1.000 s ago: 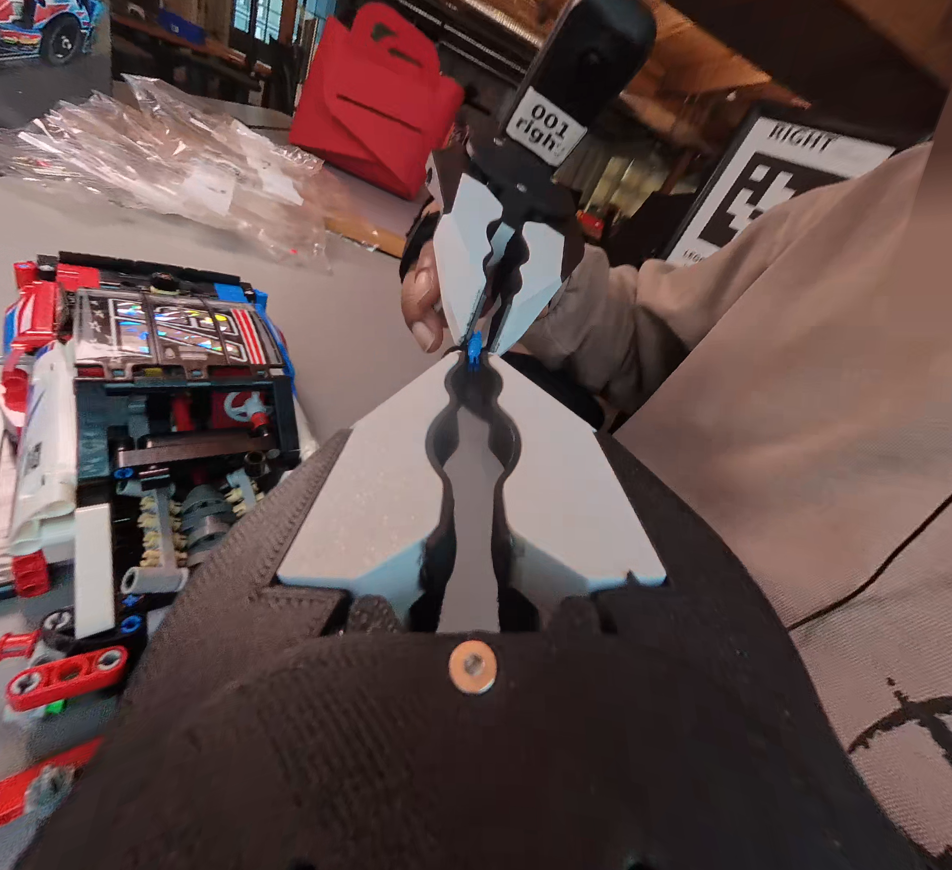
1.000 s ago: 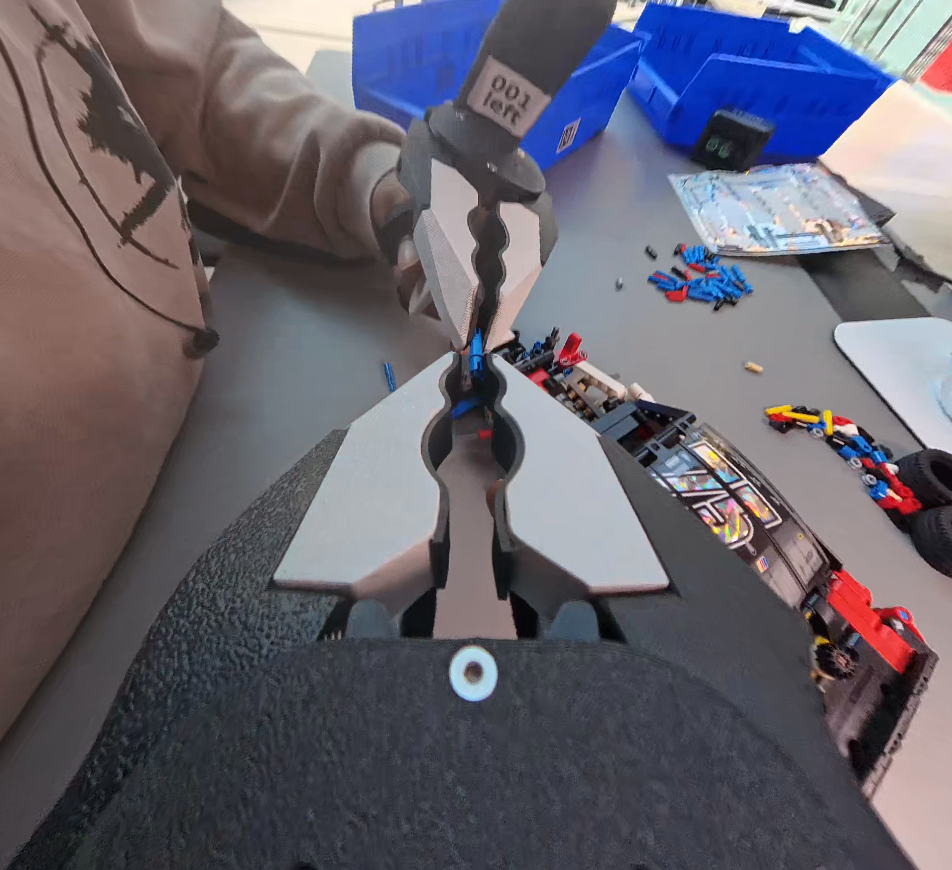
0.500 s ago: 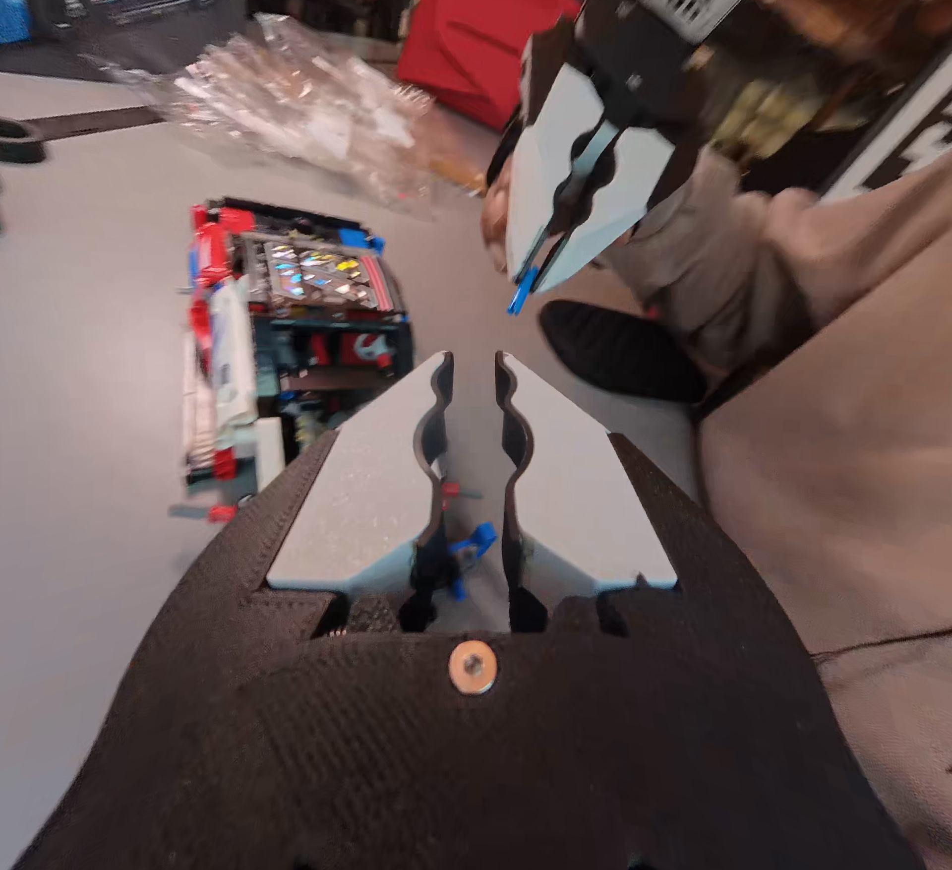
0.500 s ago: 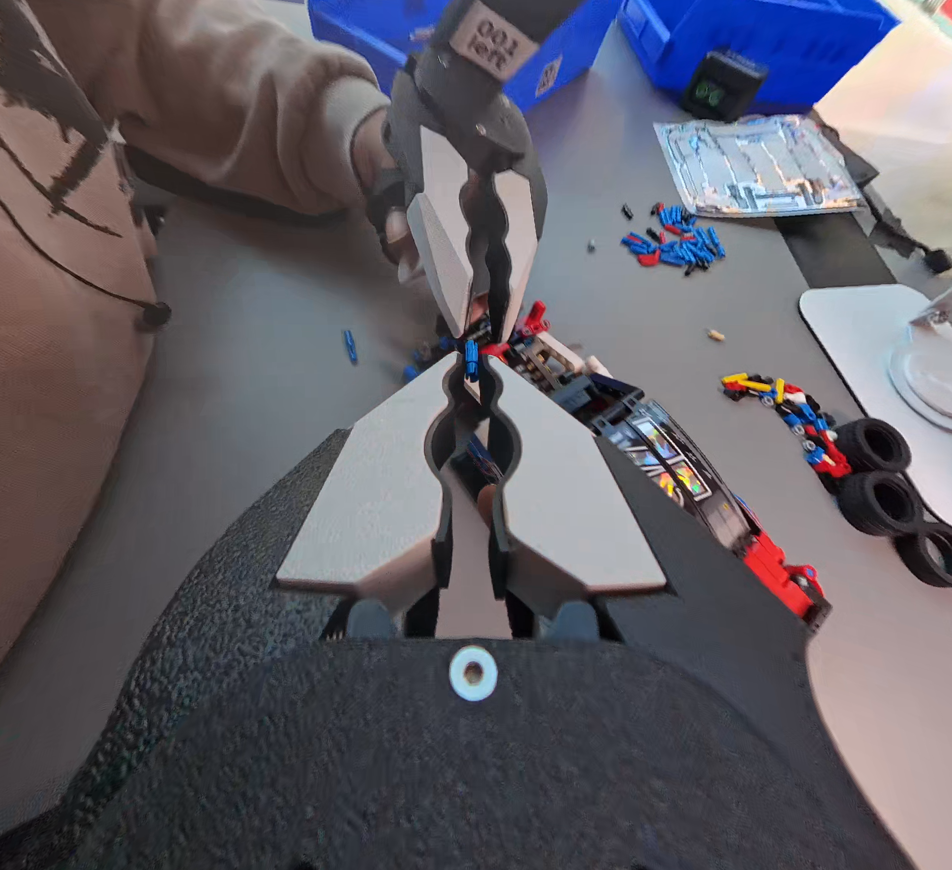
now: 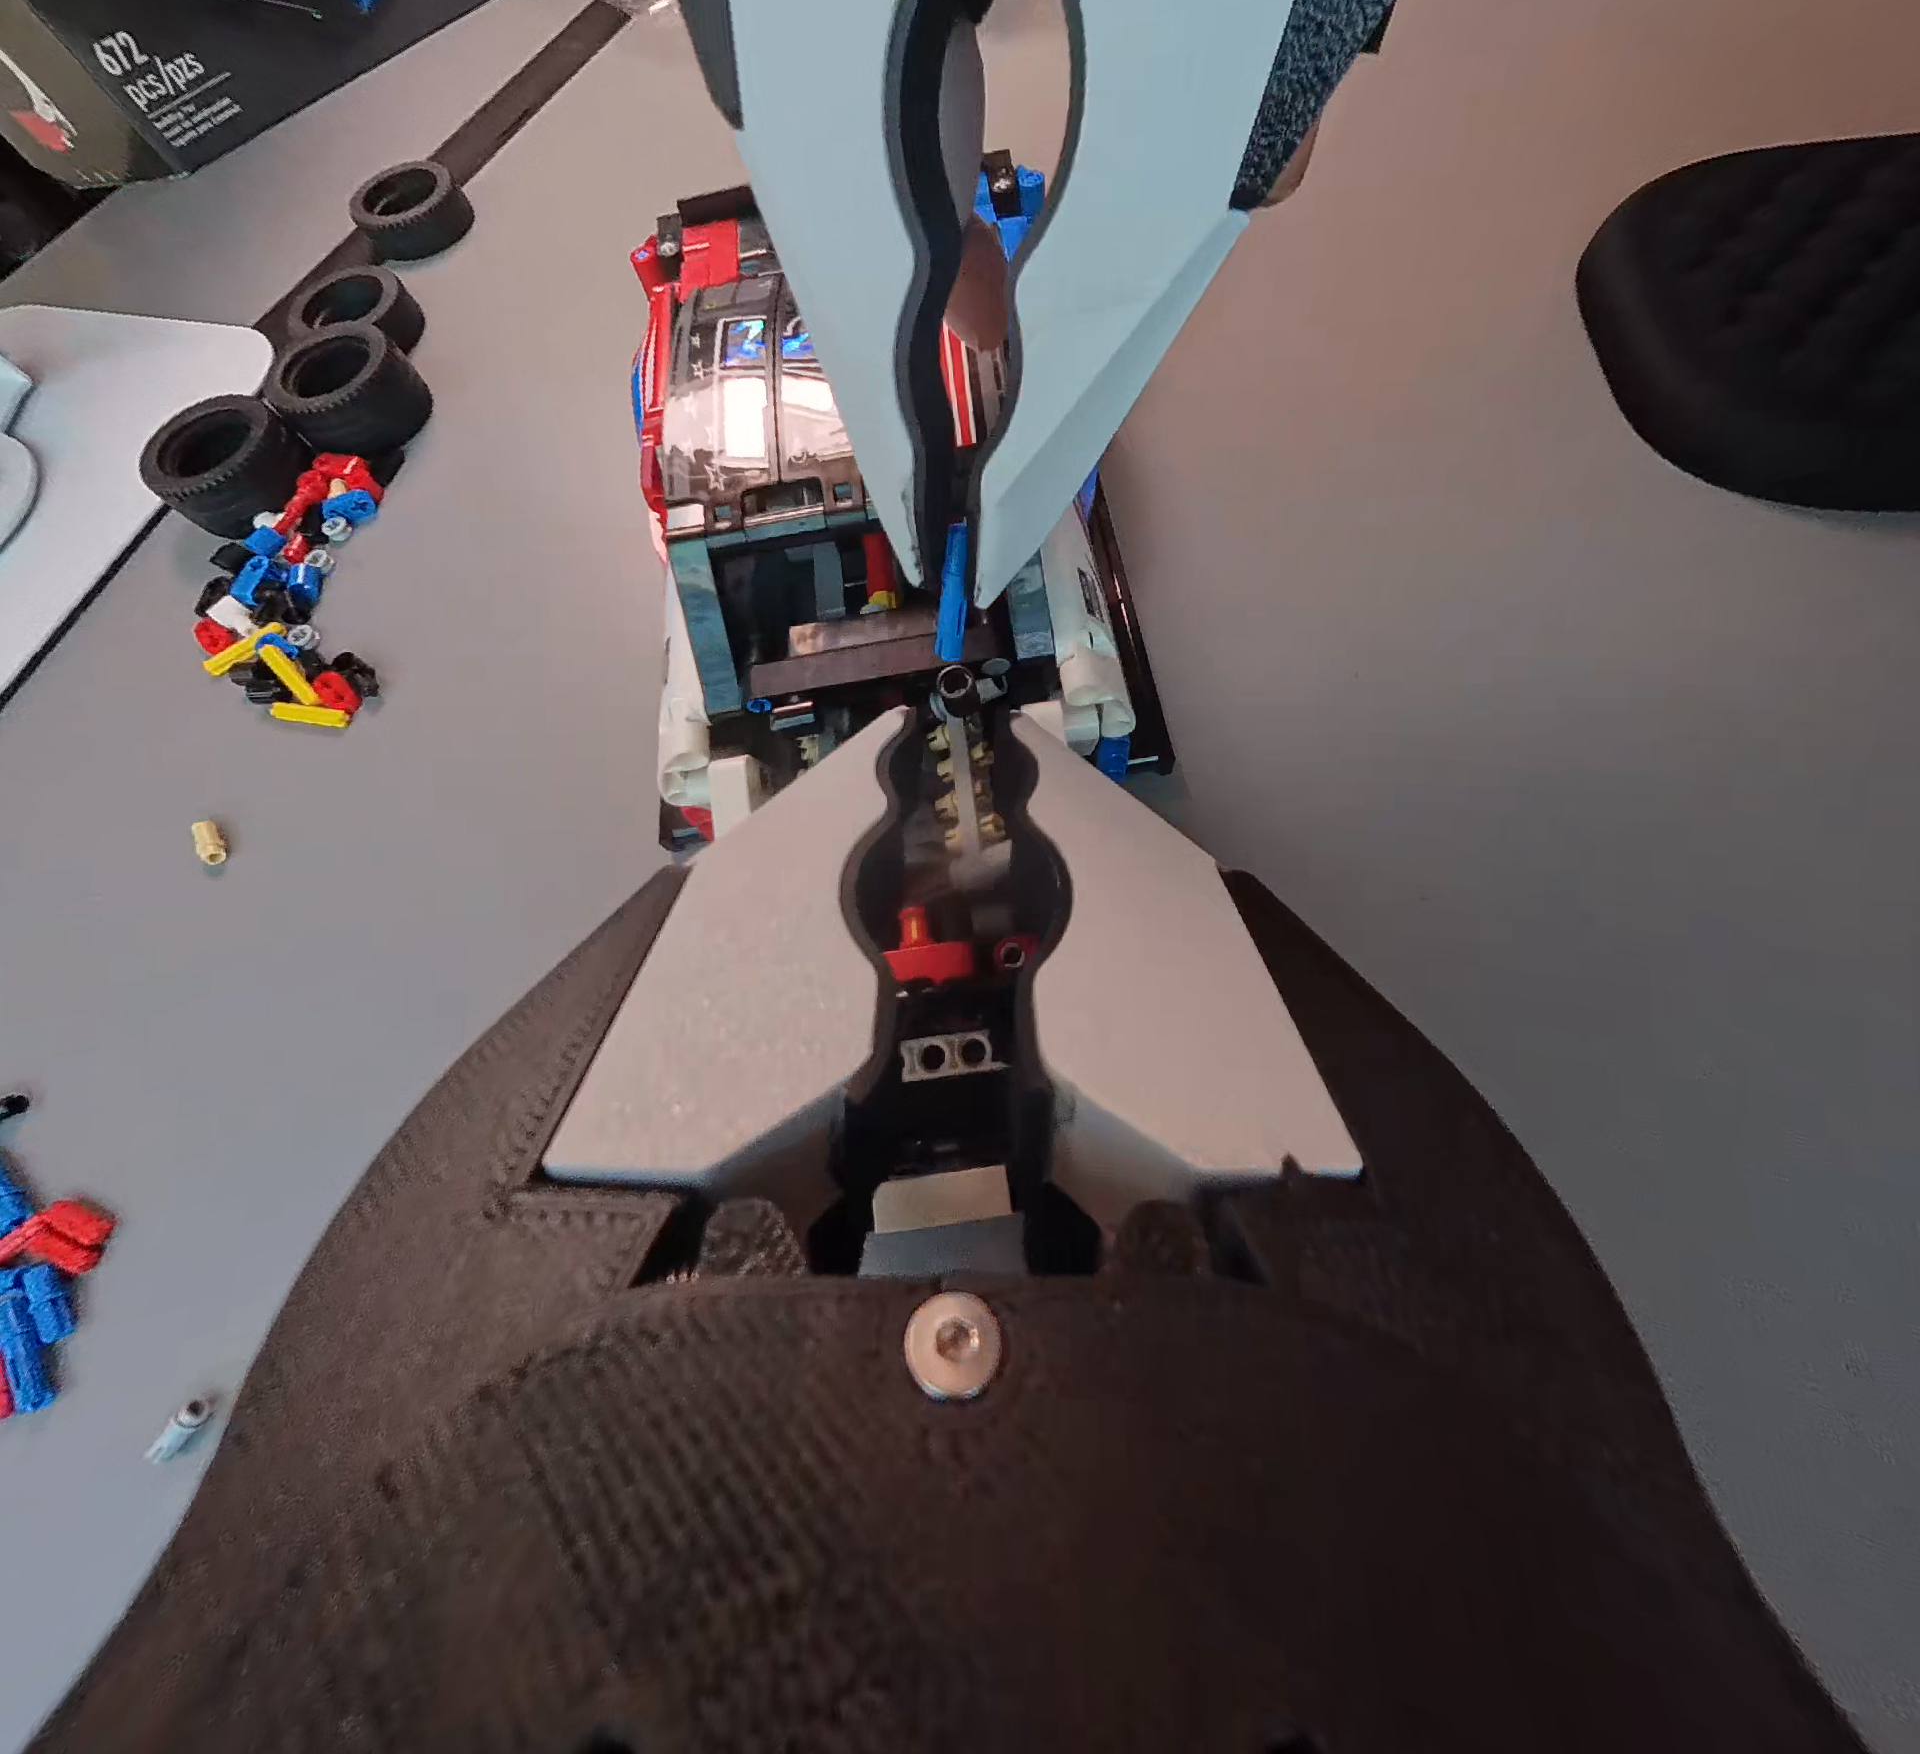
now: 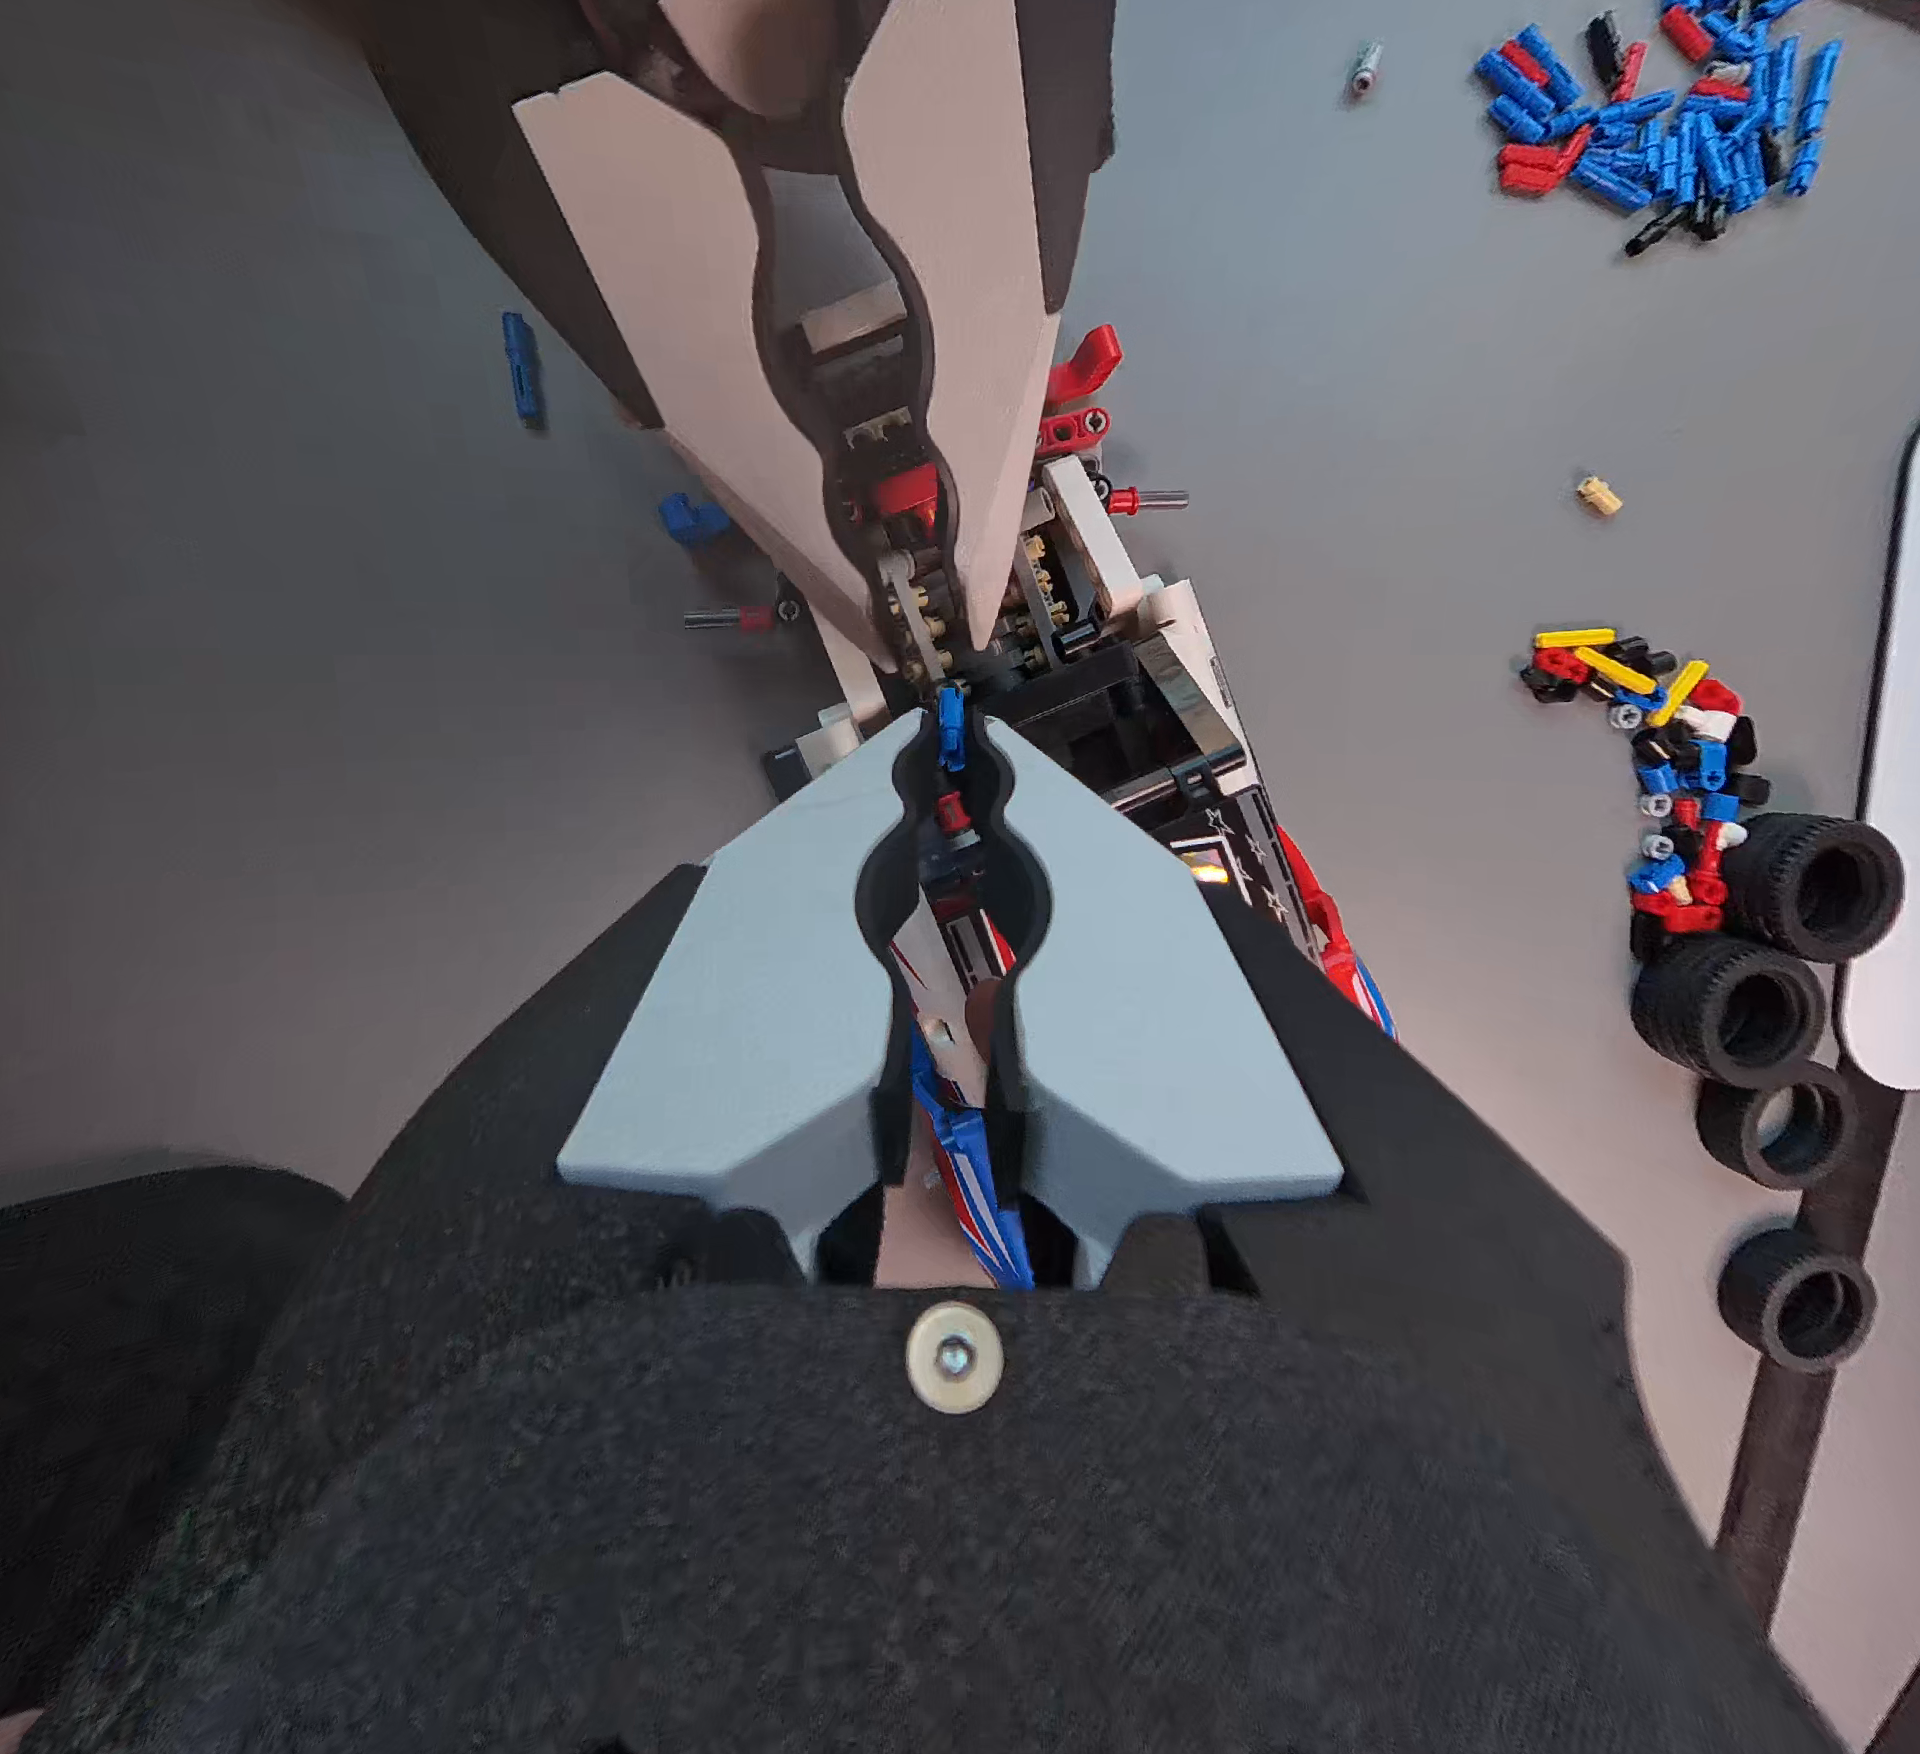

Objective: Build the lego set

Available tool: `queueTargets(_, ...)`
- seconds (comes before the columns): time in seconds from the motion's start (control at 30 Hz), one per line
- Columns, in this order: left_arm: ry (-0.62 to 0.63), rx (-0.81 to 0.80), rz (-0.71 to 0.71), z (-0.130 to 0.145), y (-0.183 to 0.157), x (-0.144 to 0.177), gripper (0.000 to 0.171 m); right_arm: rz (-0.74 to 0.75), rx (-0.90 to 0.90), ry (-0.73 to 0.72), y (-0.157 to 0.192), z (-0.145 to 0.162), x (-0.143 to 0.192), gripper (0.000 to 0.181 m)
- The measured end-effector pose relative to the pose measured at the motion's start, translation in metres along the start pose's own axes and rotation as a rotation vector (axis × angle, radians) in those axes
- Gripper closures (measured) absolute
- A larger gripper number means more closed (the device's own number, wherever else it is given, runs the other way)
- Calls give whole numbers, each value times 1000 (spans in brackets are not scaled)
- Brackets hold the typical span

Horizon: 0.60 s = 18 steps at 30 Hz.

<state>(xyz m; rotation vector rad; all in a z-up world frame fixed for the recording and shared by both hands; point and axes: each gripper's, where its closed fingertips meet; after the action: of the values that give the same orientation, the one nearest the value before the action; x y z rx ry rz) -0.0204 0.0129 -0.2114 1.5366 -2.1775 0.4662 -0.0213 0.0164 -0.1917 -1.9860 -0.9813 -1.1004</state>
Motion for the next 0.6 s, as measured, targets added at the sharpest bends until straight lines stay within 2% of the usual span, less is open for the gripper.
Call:
queueTargets(0.33,48,55,5,0,-1,-12,166,-78,23,82,-1,5,-7,179)
queueTargets(0.6,7,29,-8,-1,-2,-13,166,-132,62,157,0,6,-8,179)
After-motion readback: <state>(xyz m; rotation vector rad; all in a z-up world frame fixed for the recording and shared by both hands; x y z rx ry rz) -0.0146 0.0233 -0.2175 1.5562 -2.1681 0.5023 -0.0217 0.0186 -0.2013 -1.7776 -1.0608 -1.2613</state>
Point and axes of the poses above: each gripper's, where its closed fingertips meet, x back along the fingers, z out of its underside, y = z × x across the jaws, and after that the axes turned 9 degrees about x, right-handed
